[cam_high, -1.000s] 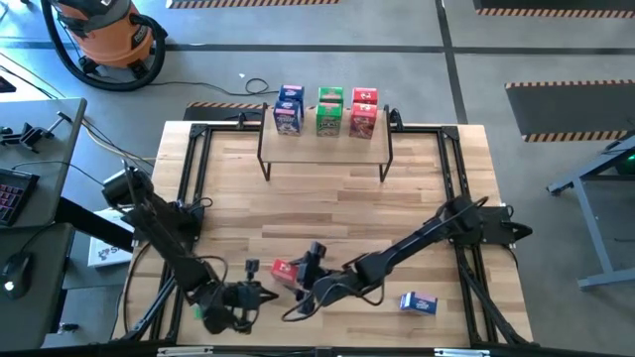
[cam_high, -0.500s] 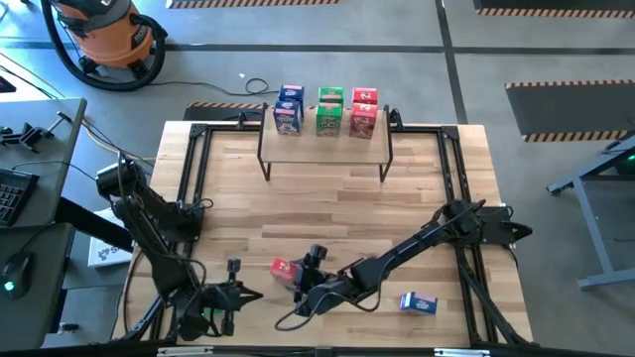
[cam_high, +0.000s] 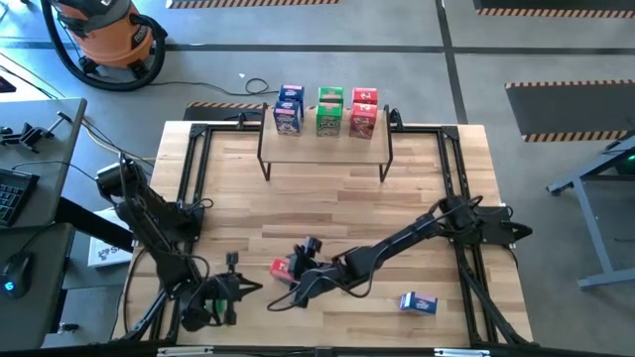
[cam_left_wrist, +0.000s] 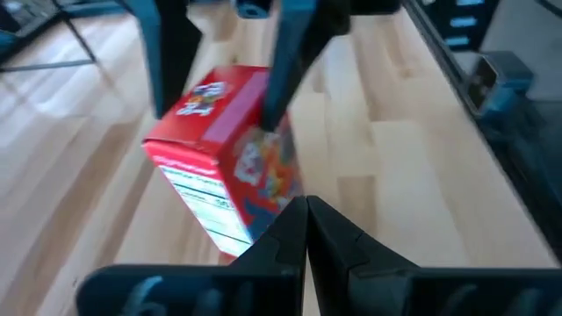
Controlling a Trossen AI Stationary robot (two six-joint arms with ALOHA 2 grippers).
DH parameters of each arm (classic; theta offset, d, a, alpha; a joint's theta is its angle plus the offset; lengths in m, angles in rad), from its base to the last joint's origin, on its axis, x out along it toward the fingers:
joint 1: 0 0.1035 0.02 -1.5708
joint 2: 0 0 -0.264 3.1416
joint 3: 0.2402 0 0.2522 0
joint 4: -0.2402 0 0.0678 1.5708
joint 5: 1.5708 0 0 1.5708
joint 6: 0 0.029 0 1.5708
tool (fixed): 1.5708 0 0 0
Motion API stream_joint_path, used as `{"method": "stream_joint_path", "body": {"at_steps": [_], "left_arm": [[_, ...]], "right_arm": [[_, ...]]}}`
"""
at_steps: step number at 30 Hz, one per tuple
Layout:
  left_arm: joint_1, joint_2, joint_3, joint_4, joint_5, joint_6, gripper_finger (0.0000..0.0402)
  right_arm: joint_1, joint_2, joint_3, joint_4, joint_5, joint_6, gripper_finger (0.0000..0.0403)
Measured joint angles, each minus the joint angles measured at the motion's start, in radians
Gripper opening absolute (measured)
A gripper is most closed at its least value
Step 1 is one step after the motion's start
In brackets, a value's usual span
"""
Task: Stack cereal on shelf
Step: Put the red cereal box on the shelf aligned with the other red cereal boxes
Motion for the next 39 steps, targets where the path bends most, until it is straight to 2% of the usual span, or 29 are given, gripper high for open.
{"method": "stream_joint_path", "body": {"at_steps": [4,8,20,27,30,33,36,39], "left_arm": [[0.015,0.000,-0.053,0.085,-0.061,0.026,0.0000],[0.030,0.000,-0.087,0.130,-0.118,0.032,0.0000],[0.030,-0.005,-0.125,0.149,-0.223,-0.034,0.0000],[0.026,-0.005,-0.125,0.149,-0.284,-0.070,0.0000],[0.029,-0.005,-0.125,0.148,-0.295,-0.075,0.0000],[0.050,-0.005,-0.125,0.147,-0.294,-0.075,0.0000],[0.096,-0.005,-0.125,0.149,-0.250,-0.073,0.0000],[0.166,-0.005,-0.125,0.169,-0.145,-0.013,0.0000]], "right_arm": [[-0.013,0.000,0.000,-0.012,-0.036,-0.001,0.0281],[-0.020,0.000,0.000,-0.027,-0.051,-0.006,0.0262],[-0.028,-0.007,-0.001,-0.017,-0.188,-0.039,0.0158],[-0.040,-0.028,-0.001,0.010,-0.266,-0.149,0.0160],[-0.041,-0.069,-0.001,-0.010,-0.268,-0.220,0.0163],[-0.044,-0.146,-0.001,-0.081,-0.268,-0.305,0.0163],[-0.059,-0.243,-0.001,-0.202,-0.261,-0.375,0.0164],[-0.095,-0.350,-0.001,-0.346,-0.230,-0.453,0.0164]]}}
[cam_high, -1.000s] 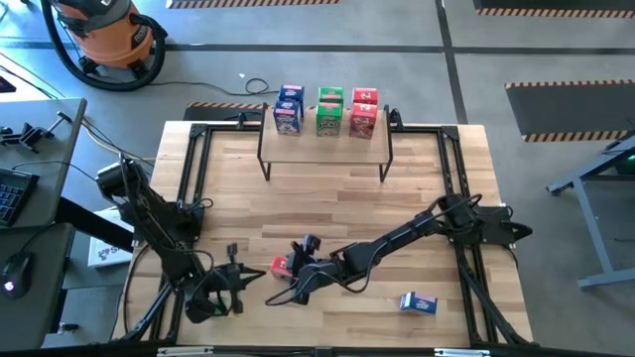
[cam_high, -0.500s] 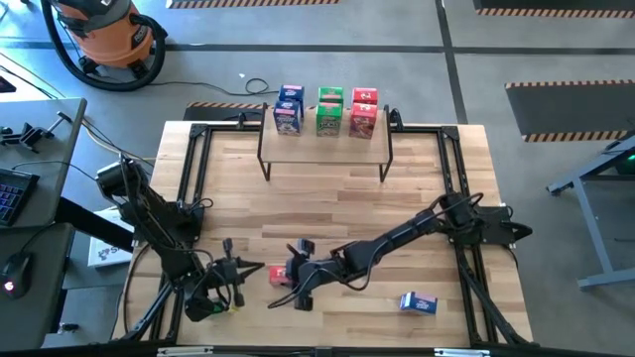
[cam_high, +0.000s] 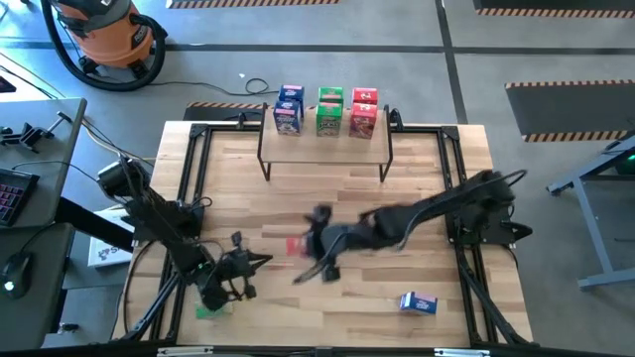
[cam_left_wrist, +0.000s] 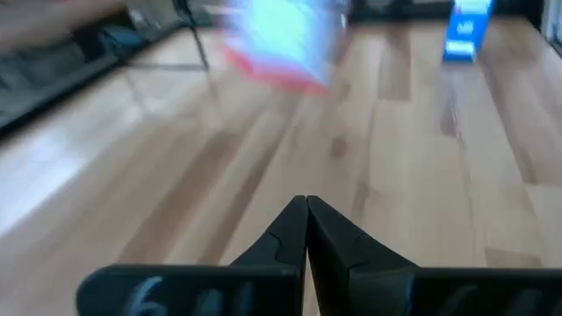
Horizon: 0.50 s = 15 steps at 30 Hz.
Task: Stack cereal on shelf
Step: Put the red cereal box on the shelf aligned with the other red cereal boxes
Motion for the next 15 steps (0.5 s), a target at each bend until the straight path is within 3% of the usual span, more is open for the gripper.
{"method": "stream_joint_path", "body": {"at_steps": [2,9,15], "left_arm": [[0.063,0.000,-0.013,0.101,0.118,0.104,0.0000],[0.344,0.000,-0.134,0.657,0.677,0.483,0.0000],[0.588,-0.001,-0.162,0.792,1.034,0.545,0.0000]], "right_arm": [[-0.033,-0.070,0.000,-0.096,0.009,-0.053,0.0164],[-0.208,-0.288,0.000,-0.342,-0.046,-0.208,0.0165],[-0.431,-0.427,0.000,-0.466,-0.198,-0.321,0.0165]]}}
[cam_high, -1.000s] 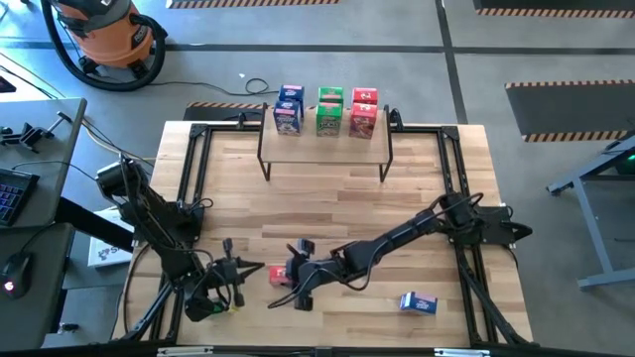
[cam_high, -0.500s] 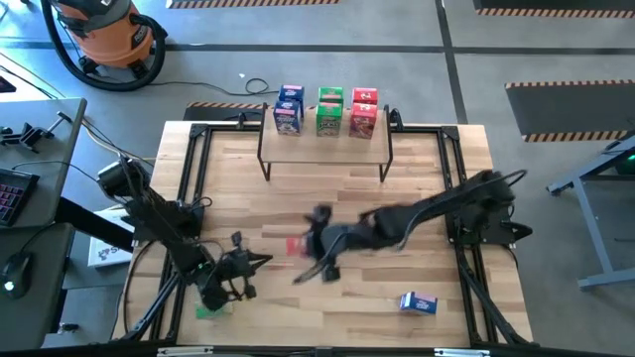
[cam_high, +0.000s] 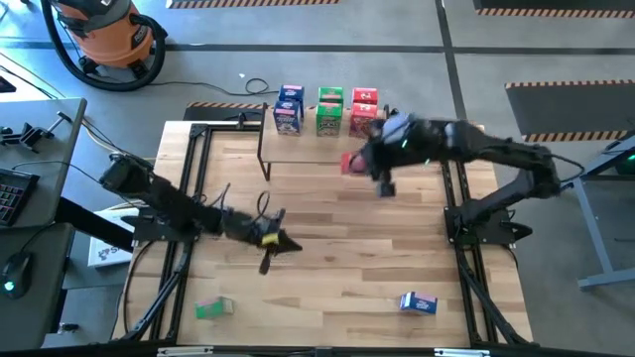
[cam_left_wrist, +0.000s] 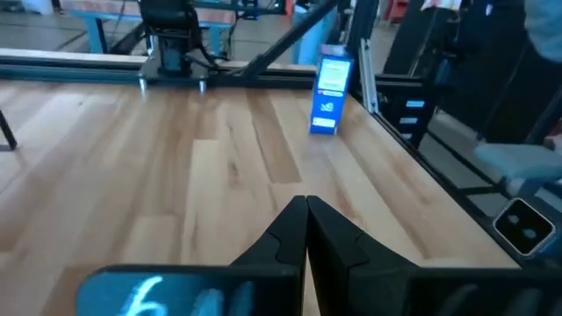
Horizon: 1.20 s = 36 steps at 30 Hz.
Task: Stack cereal on shelf
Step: Put the red cereal box on the shelf aligned with the other red cereal boxes
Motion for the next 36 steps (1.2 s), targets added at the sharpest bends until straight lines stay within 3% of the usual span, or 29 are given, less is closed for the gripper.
{"method": "stream_joint_path", "body": {"at_steps": [9,18,26,36], "left_arm": [[0.290,0.000,0.000,0.200,0.331,0.026,0.0000],[0.556,0.000,0.000,0.278,0.577,-0.023,0.0000],[0.723,0.000,0.000,0.275,0.671,-0.036,0.0000],[0.748,0.001,0.000,0.251,0.681,-0.029,0.0000]], "right_arm": [[-0.290,-0.005,0.000,-0.037,-0.253,-0.082,0.0165],[-0.438,0.023,0.000,-0.015,-0.386,-0.104,0.0165],[-0.479,0.018,-0.104,0.074,-0.449,-0.106,0.0165],[-0.543,0.019,-0.203,0.137,-0.468,-0.113,0.0165]]}}
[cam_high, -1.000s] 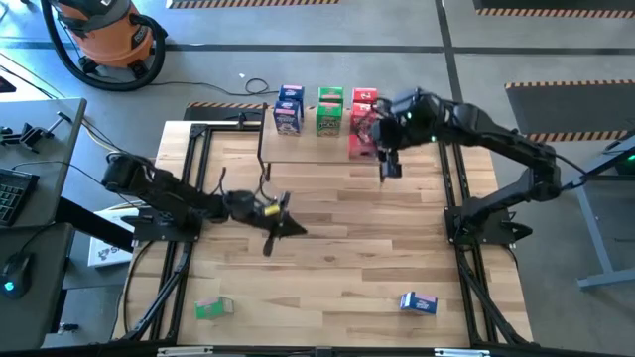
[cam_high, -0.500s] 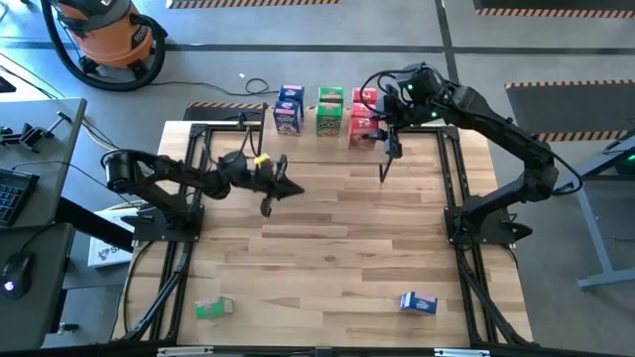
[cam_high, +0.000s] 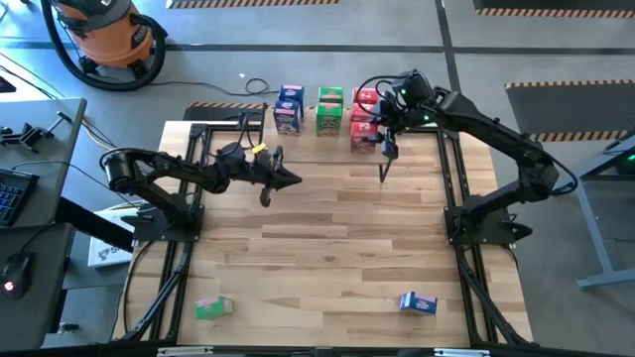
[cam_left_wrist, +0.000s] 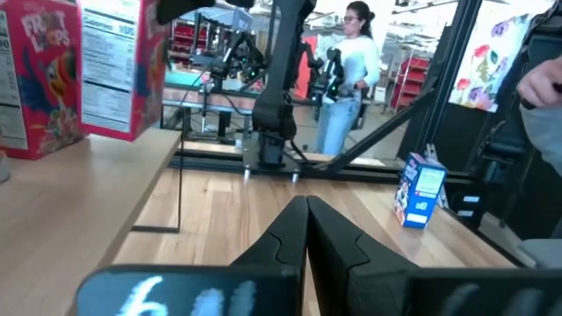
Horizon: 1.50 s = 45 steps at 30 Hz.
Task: Stack cereal on shelf
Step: Put the red cereal box on the shelf aligned with the other red cereal boxes, then adjust the bottom red cereal box on the shelf
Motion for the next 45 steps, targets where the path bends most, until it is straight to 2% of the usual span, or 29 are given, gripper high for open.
{"method": "stream_joint_path", "body": {"at_steps": [10,25,37,45], "left_arm": [[-0.001,0.000,0.000,-0.014,0.000,0.019,0.0000],[-0.001,0.000,0.000,-0.014,0.000,0.036,0.0000],[-0.001,0.000,0.000,-0.014,0.000,0.037,0.0000],[-0.001,0.000,0.000,-0.014,0.000,0.037,0.0000]], "right_arm": [[-0.037,-0.004,-0.115,0.098,-0.025,-0.003,0.0165],[-0.034,-0.006,-0.120,0.123,0.053,0.045,0.0166],[-0.035,-0.004,-0.123,0.110,0.113,0.048,0.0224],[-0.018,-0.016,-0.123,0.109,0.111,0.048,0.0227]]}}
